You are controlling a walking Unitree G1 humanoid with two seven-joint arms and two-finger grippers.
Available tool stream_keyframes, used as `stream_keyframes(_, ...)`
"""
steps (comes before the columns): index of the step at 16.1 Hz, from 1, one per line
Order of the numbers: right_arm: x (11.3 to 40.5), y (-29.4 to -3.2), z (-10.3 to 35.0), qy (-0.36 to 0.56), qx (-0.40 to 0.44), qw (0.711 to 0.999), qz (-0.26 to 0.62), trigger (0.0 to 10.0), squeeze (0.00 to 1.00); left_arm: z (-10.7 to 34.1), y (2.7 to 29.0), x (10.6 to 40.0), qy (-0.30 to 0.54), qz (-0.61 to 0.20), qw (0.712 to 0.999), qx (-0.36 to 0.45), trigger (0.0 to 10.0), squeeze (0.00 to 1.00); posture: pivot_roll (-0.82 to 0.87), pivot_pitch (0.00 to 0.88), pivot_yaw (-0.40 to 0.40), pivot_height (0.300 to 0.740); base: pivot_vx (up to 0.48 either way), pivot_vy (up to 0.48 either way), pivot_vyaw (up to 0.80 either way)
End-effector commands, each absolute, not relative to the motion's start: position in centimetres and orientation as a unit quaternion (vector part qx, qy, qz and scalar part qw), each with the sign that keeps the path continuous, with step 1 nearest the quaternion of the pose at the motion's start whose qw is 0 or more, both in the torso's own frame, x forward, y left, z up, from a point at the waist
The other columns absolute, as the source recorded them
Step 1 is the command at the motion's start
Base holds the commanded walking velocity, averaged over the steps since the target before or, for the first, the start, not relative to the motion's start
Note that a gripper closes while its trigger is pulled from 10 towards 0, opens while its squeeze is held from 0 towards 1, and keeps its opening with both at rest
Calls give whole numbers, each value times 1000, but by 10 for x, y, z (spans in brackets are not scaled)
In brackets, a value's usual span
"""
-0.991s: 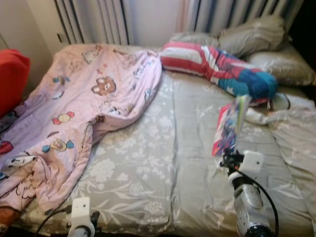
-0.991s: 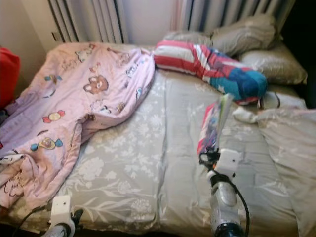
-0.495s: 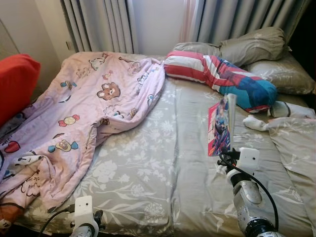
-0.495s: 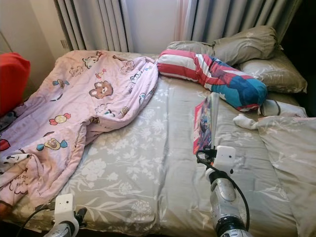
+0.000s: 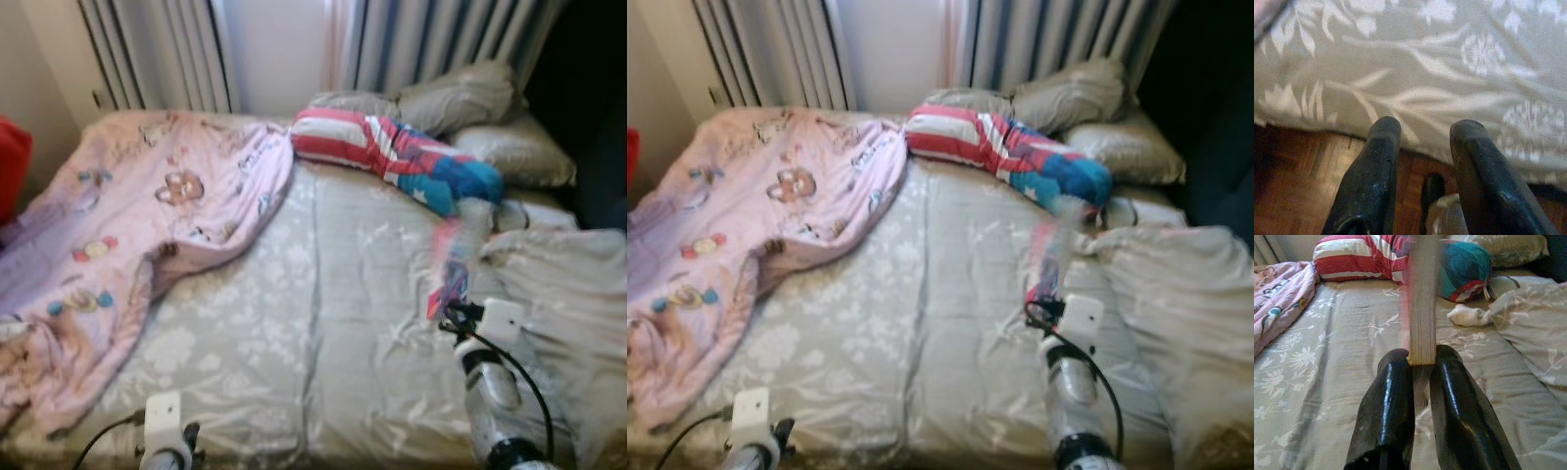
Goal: Clean up the room
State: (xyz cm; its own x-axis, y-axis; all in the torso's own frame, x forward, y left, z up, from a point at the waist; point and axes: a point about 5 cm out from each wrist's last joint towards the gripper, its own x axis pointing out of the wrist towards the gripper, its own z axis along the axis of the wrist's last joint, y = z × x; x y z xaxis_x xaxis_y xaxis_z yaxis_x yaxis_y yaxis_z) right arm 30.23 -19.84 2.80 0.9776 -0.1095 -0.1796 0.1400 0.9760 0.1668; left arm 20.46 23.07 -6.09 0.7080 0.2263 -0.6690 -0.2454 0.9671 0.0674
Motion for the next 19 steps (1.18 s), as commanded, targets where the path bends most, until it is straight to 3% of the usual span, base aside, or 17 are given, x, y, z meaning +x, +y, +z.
stream_keyframes(1, 307, -198, 36, 66, 85, 992, -61, 10000, 0, -61, 231, 205, 359, 133, 924, -13, 10000, 0, 87, 7, -43, 740, 0, -394, 0)
stream_keyframes(6, 307, -198, 36, 66, 84, 992, -63, 10000, 0, -60, 231, 206, 356, 133, 925, -12, 10000, 0, 86, 14, -43, 740, 0, -362, 0)
stream_keyframes(19, 306, -198, 33, 76, 80, 992, -66, 10000, 0, -60, 230, 206, 356, 128, 925, -17, 10000, 0, 87, 22, -39, 740, 0, 0, 0)
